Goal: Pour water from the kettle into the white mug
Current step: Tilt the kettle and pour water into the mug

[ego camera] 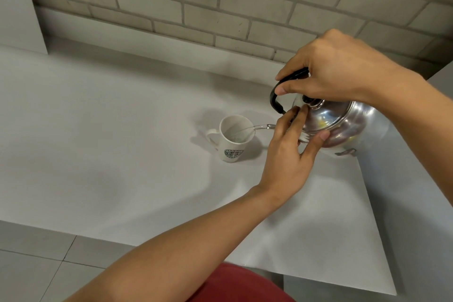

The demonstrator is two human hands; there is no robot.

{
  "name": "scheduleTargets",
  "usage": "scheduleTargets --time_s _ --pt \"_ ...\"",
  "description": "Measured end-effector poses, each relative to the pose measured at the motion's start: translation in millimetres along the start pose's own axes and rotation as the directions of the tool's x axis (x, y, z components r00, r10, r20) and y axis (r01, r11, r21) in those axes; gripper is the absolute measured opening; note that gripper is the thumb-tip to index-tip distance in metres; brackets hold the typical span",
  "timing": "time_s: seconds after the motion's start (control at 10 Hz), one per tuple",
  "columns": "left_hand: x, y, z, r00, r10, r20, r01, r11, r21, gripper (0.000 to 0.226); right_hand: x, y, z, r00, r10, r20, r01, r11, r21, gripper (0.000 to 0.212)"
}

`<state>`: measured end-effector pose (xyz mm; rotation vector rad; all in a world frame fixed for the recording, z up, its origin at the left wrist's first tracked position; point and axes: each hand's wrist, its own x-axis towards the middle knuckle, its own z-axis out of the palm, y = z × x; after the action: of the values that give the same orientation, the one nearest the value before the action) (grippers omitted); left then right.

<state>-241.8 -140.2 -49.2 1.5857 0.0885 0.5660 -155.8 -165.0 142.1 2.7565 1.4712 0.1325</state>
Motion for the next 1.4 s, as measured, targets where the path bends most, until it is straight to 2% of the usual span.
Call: scheduleTargets --time_s 0.5,1.1,1.4 --pt "6 0 1 1.0 -0.007 -0.021 0.007 1.0 -0.006 0.057 8 -3 -4 1.0 -0.004 0.026 0.005 1.0 -0.017 0.042" --pt "10 2 -1 0.999 -0.014 -0.033 0.013 0.999 -0.049 0.057 18 -4 -2 0.999 -0.015 0.03 0.016 0.999 -0.034 0.037" --pt "11 6 -2 0.998 0.023 -0.055 -0.022 1.0 0.018 0.057 19 -6 -4 0.999 -0.018 0.036 0.02 0.998 -0.058 0.037"
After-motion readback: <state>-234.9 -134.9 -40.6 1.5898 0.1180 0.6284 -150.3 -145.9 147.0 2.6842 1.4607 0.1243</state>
